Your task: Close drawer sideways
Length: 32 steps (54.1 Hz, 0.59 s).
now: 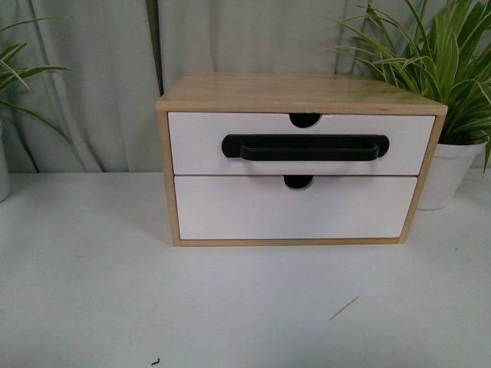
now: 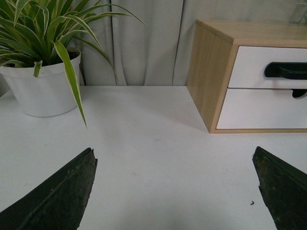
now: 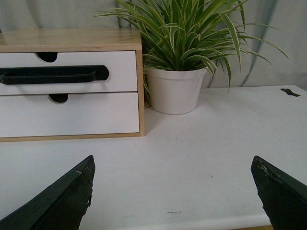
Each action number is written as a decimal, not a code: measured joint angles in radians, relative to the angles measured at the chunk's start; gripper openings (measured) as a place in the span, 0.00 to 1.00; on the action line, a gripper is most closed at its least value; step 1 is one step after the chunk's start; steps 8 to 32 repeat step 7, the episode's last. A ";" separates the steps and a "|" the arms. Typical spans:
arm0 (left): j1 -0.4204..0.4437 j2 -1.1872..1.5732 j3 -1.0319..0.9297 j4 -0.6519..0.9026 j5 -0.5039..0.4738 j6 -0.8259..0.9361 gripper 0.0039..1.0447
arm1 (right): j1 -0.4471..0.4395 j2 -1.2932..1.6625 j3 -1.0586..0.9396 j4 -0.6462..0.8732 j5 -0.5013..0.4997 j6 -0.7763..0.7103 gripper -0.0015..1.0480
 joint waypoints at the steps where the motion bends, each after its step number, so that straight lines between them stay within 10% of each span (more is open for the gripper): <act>1: 0.000 0.000 0.000 0.000 0.000 0.000 0.95 | 0.000 0.000 0.000 0.000 0.000 0.000 0.91; 32: 0.000 0.000 0.000 0.000 0.000 0.000 0.95 | 0.000 0.000 0.000 0.000 0.000 0.000 0.91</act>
